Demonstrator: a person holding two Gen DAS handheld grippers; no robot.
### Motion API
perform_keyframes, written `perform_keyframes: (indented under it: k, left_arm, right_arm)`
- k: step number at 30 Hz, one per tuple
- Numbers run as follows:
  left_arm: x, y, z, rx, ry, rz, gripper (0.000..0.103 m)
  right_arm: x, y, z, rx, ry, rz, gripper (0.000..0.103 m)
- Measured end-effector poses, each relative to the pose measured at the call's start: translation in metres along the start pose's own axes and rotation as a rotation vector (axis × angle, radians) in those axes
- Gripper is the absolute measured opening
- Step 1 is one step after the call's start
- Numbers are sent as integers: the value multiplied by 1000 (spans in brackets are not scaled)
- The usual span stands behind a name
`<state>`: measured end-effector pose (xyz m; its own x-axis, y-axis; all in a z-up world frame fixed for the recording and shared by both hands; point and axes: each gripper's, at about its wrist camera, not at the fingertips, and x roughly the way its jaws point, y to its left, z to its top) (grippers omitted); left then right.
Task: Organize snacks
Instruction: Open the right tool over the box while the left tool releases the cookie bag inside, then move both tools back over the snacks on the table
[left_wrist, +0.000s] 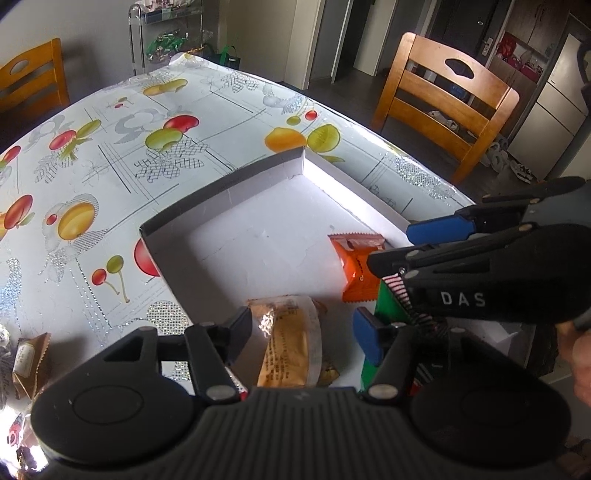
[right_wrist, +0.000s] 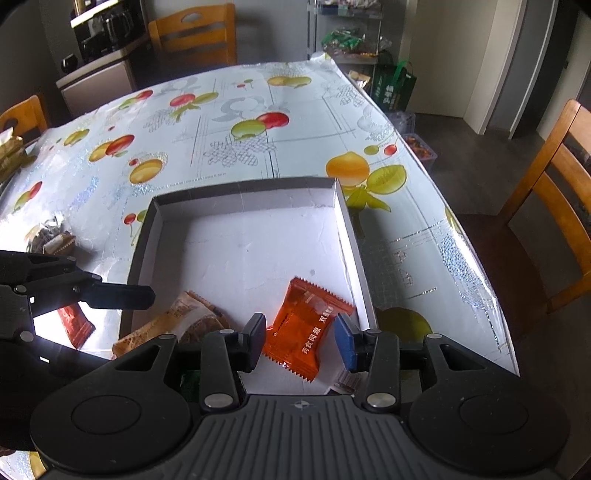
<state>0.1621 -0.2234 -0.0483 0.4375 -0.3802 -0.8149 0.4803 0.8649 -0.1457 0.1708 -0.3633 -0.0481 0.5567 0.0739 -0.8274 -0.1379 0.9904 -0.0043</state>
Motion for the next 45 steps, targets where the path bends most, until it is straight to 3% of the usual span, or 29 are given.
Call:
perform_keyframes:
  k: [22,45]
  left_arm:
    - [-54,36,-27,-80,-71,66,60]
    - [-115,102,-102,-221,-79,203,60]
  right_arm:
    - [-27,52,11,-53,-109,54,51]
    - [-34,149,-2,-174,-119,169,54]
